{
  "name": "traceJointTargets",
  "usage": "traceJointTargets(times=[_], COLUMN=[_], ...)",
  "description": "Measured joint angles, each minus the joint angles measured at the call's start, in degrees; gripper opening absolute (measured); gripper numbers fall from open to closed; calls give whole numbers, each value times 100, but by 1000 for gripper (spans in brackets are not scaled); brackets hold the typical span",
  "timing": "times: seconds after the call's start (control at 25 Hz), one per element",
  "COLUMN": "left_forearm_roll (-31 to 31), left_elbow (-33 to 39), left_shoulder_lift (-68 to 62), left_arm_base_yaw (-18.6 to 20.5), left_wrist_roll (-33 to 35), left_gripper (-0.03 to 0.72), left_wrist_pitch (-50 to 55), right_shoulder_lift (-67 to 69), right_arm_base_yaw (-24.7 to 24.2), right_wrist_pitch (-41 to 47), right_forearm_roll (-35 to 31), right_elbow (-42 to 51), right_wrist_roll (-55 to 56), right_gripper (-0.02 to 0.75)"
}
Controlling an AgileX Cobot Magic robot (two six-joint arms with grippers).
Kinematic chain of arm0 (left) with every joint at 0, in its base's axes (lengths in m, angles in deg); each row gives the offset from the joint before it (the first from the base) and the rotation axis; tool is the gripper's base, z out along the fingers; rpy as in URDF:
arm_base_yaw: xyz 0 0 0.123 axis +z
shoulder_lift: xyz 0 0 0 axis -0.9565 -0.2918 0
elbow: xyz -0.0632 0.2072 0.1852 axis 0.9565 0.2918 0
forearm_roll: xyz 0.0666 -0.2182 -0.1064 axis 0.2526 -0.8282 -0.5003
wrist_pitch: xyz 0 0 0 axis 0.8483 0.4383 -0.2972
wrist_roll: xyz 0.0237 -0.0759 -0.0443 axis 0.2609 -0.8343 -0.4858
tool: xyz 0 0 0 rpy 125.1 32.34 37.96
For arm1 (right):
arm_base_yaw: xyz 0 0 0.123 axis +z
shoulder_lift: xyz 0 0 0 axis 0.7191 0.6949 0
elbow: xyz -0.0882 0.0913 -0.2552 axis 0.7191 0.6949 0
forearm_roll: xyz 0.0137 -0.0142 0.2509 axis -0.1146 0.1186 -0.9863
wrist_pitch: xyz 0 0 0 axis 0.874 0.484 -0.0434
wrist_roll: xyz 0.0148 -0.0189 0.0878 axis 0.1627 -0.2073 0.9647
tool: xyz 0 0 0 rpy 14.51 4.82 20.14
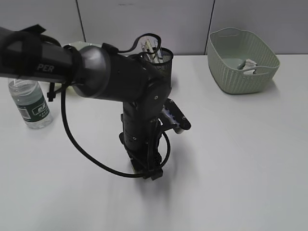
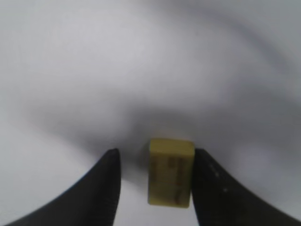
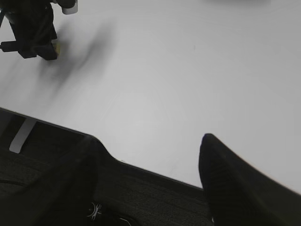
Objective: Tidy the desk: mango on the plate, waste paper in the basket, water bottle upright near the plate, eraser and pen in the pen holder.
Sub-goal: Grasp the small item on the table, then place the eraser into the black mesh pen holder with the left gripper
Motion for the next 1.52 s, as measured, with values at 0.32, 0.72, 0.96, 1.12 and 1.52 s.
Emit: traceJointTargets(times=[0.32, 0.72, 0.96, 1.12, 1.52], left_forearm_roll=[28, 260, -371, -934, -1720], left_elbow=[-255, -2351, -3079, -3093, -3093], left_shoulder_lift=[-10, 399, 405, 313, -481], left_arm_base_yaw=[2, 283, 948, 1381, 1772], left_wrist_roll=[0, 0, 0, 0, -7], left_gripper=[199, 199, 199, 199, 199], left_wrist_pitch=[384, 681, -711, -1625, -2713], right_shoulder_lift=[0, 0, 0, 0, 0], right_arm_base_yaw=[0, 0, 0, 0, 0], right_wrist_pitch=[0, 0, 0, 0, 0], right_forearm_roll=[0, 0, 0, 0, 0], right_elbow=[0, 0, 0, 0, 5], right_wrist_roll=[0, 0, 0, 0, 5], right_gripper=[491, 490, 489, 489, 489])
